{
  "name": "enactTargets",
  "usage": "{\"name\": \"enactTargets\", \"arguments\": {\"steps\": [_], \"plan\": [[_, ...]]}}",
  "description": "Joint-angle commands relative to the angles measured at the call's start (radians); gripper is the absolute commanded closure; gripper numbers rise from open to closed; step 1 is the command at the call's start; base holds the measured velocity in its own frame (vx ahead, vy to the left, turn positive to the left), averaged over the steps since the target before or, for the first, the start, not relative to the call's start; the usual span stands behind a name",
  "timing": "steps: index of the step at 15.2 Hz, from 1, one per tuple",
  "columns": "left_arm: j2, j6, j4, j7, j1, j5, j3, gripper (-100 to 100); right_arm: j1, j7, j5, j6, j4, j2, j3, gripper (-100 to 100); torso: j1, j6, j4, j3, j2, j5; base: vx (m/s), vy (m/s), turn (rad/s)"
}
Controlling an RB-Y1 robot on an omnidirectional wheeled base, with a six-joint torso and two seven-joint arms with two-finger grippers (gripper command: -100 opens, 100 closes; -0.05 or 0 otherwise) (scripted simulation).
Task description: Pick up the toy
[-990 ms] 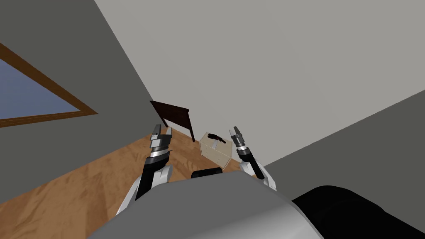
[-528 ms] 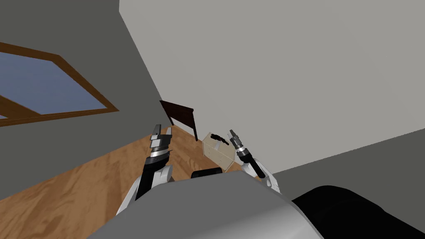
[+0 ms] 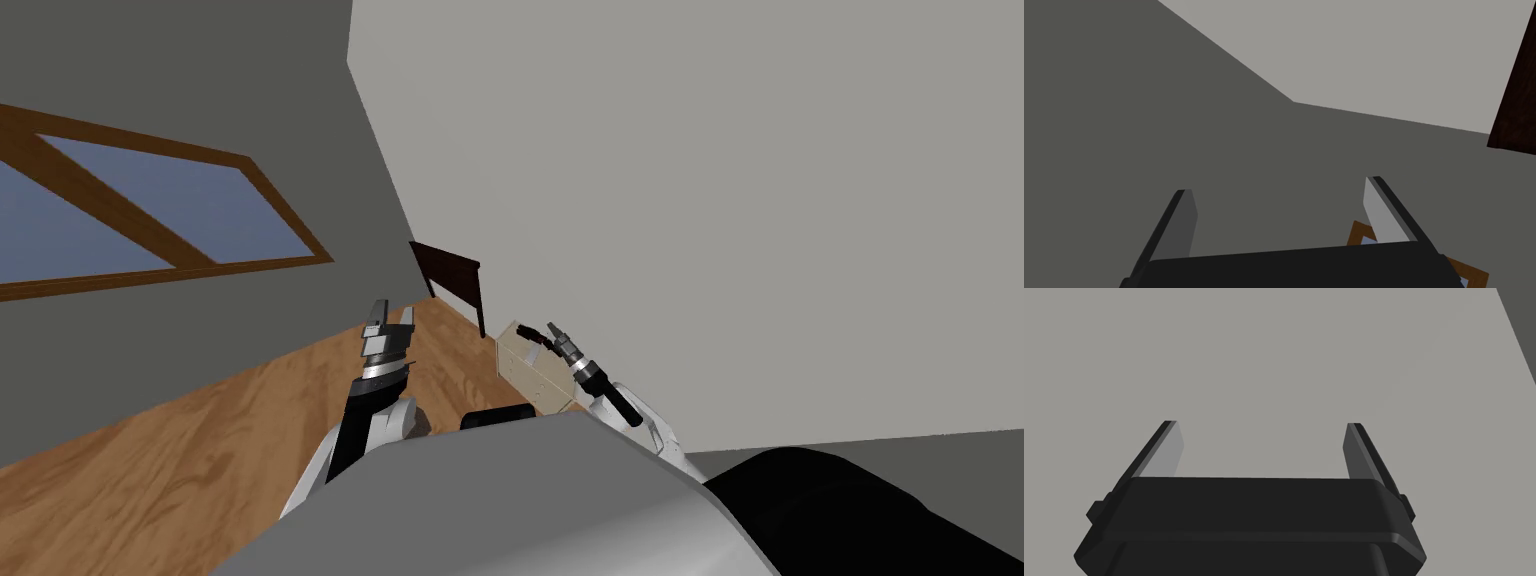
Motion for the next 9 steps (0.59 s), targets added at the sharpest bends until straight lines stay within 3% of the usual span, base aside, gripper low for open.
{"name": "enactTargets", "arguments": {"steps": [1,9], "plan": [[0.0,0.0,0.0,0.0,0.0,0.0,0.0,0,-0.004,0.026,-0.008,0.029,0.018,-0.05,0.022,-100,0.0,0.0,0.0,0.0,0.0,0.0,0.028,0.005,0.31],[0.0,0.0,0.0,0.0,0.0,0.0,0.0,0,-0.009,0.106,-0.044,0.111,0.097,-0.224,0.1,-100,-0.001,0.0,0.0,0.0,0.0,0.0,0.029,-0.002,0.227]]}}
